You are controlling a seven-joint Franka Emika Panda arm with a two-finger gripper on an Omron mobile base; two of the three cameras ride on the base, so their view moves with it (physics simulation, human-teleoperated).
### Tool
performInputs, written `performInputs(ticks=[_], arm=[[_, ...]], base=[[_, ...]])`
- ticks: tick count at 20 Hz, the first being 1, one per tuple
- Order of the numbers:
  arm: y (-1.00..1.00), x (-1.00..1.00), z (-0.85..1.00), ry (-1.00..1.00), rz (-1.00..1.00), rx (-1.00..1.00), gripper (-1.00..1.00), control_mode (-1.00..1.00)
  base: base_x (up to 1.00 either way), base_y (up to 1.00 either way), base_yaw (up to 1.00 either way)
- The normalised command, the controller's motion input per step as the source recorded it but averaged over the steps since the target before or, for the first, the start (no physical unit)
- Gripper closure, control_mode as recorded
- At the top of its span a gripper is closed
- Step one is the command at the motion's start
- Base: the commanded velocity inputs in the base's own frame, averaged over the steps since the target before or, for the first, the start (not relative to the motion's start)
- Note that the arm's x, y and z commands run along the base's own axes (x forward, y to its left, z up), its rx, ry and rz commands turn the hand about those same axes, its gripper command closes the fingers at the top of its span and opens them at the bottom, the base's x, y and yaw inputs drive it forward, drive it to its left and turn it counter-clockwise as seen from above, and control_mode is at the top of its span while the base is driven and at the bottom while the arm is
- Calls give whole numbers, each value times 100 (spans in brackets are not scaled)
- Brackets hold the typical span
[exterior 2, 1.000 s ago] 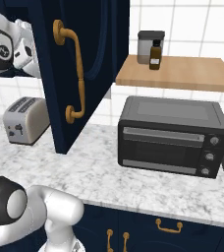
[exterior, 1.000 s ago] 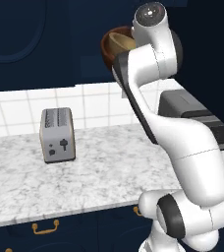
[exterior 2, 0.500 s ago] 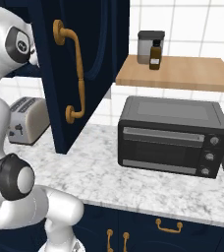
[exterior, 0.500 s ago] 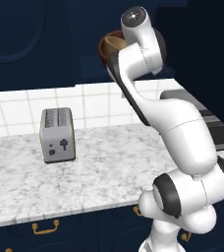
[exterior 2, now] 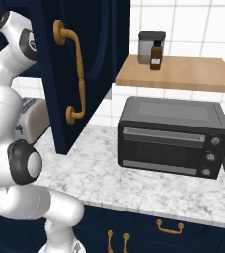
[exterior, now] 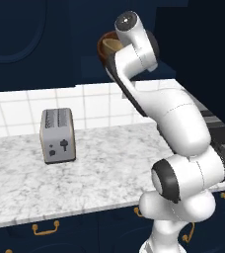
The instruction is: Pick up the bowls on the counter and stack them on top of one another in the open cabinet. Place the smaller bowl on top of the larger bowl.
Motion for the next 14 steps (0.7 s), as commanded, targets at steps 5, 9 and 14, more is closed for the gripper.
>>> performInputs(ticks=[5,9,14], arm=[[0,55,0,10,0,-9,100,-100],[4,61,0,7,0,-8,100,-100],[0,9,0,2,0,-3,100,-100]], base=[[0,0,0],[0,0,0],[0,0,0]])
